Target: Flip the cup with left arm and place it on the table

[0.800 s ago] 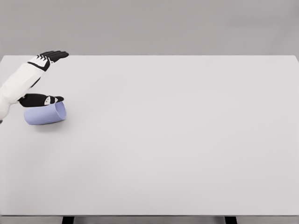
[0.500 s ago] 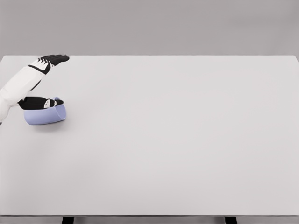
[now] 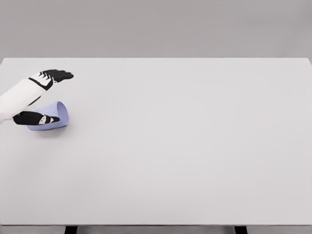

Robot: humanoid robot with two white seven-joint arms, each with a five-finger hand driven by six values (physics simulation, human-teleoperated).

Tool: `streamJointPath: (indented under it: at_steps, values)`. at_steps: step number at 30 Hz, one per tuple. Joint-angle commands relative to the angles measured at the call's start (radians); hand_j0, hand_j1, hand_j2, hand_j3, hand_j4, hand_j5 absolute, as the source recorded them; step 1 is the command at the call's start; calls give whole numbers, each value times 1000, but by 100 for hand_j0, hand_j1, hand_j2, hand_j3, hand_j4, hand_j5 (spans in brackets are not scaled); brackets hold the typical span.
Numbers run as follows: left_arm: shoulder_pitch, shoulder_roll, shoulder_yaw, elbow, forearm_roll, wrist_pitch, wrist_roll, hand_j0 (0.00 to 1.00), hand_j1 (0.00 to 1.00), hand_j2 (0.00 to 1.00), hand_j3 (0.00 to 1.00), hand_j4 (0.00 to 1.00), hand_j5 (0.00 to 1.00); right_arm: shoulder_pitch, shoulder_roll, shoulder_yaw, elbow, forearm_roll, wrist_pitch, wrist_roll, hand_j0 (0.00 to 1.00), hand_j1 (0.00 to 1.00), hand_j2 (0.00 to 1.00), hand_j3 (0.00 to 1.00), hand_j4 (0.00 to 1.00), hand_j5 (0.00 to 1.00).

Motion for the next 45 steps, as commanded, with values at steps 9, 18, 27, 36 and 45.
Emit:
streamJointPath:
  at_steps: [9, 18, 27, 36, 45]
  values:
    - [2, 21, -55, -65, 227, 405, -2, 100, 100, 100, 100, 100, 100, 0, 0, 0, 0, 0, 0, 0, 100, 100, 100, 100, 100, 100]
    - [-12, 0, -55, -65, 293, 549, -137, 100, 100, 100, 100, 100, 100, 0, 0, 0, 0, 0, 0, 0, 100, 100, 100, 100, 100, 100]
    - [-49, -67, -56, -51, 266, 675, -171, 100, 100, 100, 100, 100, 100, 0, 0, 0, 0, 0, 0, 0, 100, 100, 100, 100, 100, 100]
    - [-63, -109, -75, -36, 206, 739, -143, 100, 100, 100, 100, 100, 100, 0, 0, 0, 0, 0, 0, 0, 100, 100, 100, 100, 100, 100]
    - [-92, -133, -126, -20, 200, 779, -143, 100, 100, 100, 100, 100, 100, 0, 0, 0, 0, 0, 0, 0, 100, 100, 100, 100, 100, 100]
